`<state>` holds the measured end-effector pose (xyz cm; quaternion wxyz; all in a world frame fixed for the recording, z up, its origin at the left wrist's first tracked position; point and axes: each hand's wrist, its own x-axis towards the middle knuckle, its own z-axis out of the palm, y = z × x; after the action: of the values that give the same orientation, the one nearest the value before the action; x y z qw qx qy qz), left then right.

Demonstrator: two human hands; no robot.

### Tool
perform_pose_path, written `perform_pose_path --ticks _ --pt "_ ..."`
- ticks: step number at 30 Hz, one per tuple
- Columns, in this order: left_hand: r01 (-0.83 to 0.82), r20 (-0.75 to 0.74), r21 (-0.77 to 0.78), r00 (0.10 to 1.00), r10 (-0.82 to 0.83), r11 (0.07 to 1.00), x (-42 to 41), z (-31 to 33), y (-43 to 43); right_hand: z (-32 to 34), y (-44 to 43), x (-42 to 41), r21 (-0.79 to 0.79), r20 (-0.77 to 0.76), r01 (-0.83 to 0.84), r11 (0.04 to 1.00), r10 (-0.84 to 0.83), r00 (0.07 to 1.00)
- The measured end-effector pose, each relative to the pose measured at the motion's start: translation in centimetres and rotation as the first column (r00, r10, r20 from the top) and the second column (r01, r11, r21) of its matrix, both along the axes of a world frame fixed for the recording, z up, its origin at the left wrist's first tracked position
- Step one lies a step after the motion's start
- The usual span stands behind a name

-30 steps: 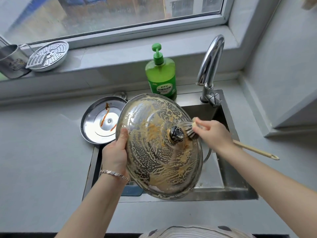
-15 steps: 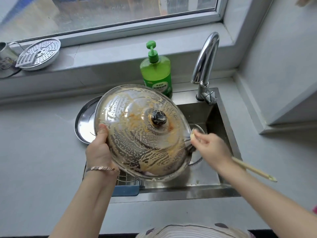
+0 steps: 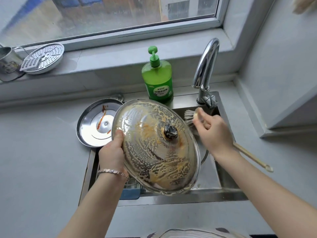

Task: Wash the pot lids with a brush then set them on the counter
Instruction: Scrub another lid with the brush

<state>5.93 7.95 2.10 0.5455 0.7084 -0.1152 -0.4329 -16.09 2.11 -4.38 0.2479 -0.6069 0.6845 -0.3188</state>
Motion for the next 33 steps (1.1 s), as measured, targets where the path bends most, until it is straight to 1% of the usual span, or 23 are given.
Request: perform_pose_path --ticks 2,4,5,6,7,8,10,11,13,16,17,18,20,21,22,23,24,25,26,27,29,31,33 --pt "0.016 0.058 0.002 0.998 -0.016 1.000 -0.5 -0.4 0.1 1.4 1.7 1.3 -0.187 -0.059 -0.148 0.971 0.139 0.989" --pt "0.045 0.102 0.006 0.994 -0.046 0.999 -1.1 -0.7 0.2 1.6 3.4 2.6 -0.278 -0.201 -0.270 0.922 0.219 0.955" --pt "0.055 0.125 0.004 0.991 -0.056 0.998 -1.5 -0.8 0.3 1.3 3.6 3.1 -0.297 -0.268 -0.303 0.905 0.226 0.937" --pt "0.064 0.153 -0.003 0.986 -0.063 0.998 -1.8 -0.8 0.5 1.4 3.4 3.4 -0.269 -0.309 -0.310 0.912 0.223 0.925" --pt "0.075 0.182 -0.016 0.981 -0.071 0.997 -2.0 -0.9 0.6 1.7 2.9 3.6 -0.181 -0.312 -0.292 0.939 0.226 0.923" --pt "0.082 0.211 -0.032 0.975 -0.073 0.996 -2.2 -0.9 0.8 2.2 2.2 3.6 -0.042 -0.271 -0.267 0.963 0.246 0.931" --pt "0.071 0.235 -0.058 0.970 -0.055 0.996 -2.0 -0.9 1.0 2.2 1.0 2.9 0.200 -0.083 -0.230 0.953 0.250 0.965" --pt "0.058 0.227 -0.067 0.973 -0.041 0.996 -1.8 -0.9 1.1 2.0 0.7 2.4 0.261 0.033 -0.218 0.940 0.217 0.976" --pt "0.029 0.195 -0.068 0.981 -0.016 0.997 -1.5 -0.9 1.2 1.2 0.9 1.8 0.281 0.183 -0.195 0.940 0.147 0.972" --pt "-0.030 0.156 -0.044 0.987 0.037 0.999 -1.6 -1.4 1.3 0.4 3.4 2.1 0.264 0.249 -0.144 0.954 0.076 0.965" --pt "-0.056 0.132 -0.030 0.989 0.060 0.998 -1.7 -1.7 1.4 0.4 4.4 2.8 0.216 0.211 -0.133 0.967 0.087 0.974" --pt "-0.062 0.127 -0.017 0.990 0.064 0.998 -1.8 -2.0 1.4 0.5 5.3 3.4 0.138 0.116 -0.126 0.982 0.110 0.987" --pt "-0.009 0.182 -0.013 0.983 0.011 1.000 -2.3 -2.3 1.5 0.1 5.8 4.4 -0.057 -0.167 -0.142 0.988 0.131 0.977" --pt "0.030 0.219 -0.027 0.975 -0.023 0.999 -2.7 -2.3 1.7 -0.3 5.5 4.8 -0.159 -0.267 -0.165 0.973 0.119 0.956" --pt "0.064 0.258 -0.045 0.965 -0.050 0.997 -2.9 -2.3 1.8 -0.4 5.0 5.0 -0.216 -0.342 -0.186 0.959 0.104 0.934" --pt "0.089 0.294 -0.064 0.954 -0.067 0.994 -3.1 -2.2 1.8 0.0 4.2 5.2 -0.194 -0.366 -0.196 0.961 0.115 0.923" --pt "0.107 0.327 -0.076 0.942 -0.077 0.991 -3.1 -2.1 1.7 0.5 3.4 5.1 -0.109 -0.351 -0.171 0.979 0.123 0.928" --pt "0.120 0.360 -0.079 0.929 -0.084 0.990 -2.9 -2.1 1.6 0.7 2.6 4.9 0.050 -0.287 -0.145 0.988 0.153 0.946" --pt "0.124 0.381 -0.082 0.921 -0.084 0.989 -2.7 -2.0 1.5 0.3 1.8 4.4 0.214 -0.176 -0.114 0.970 0.153 0.972" --pt "0.117 0.383 -0.087 0.921 -0.075 0.989 -2.4 -2.1 1.3 -0.4 1.1 3.8 0.338 -0.020 -0.099 0.936 0.112 0.993" --pt "0.073 0.345 -0.091 0.938 -0.037 0.993 -1.9 -2.7 1.1 -2.1 0.8 2.7 0.444 0.295 -0.111 0.889 -0.028 0.955" --pt "0.053 0.304 -0.070 0.952 -0.029 0.996 -1.9 -3.3 0.9 -3.8 1.9 1.6 0.495 0.407 -0.141 0.857 -0.085 0.910" --pt "0.110 0.332 -0.050 0.939 -0.087 0.993 -2.6 -3.4 0.2 -4.6 3.3 0.3 0.529 0.442 -0.192 0.826 -0.075 0.894"
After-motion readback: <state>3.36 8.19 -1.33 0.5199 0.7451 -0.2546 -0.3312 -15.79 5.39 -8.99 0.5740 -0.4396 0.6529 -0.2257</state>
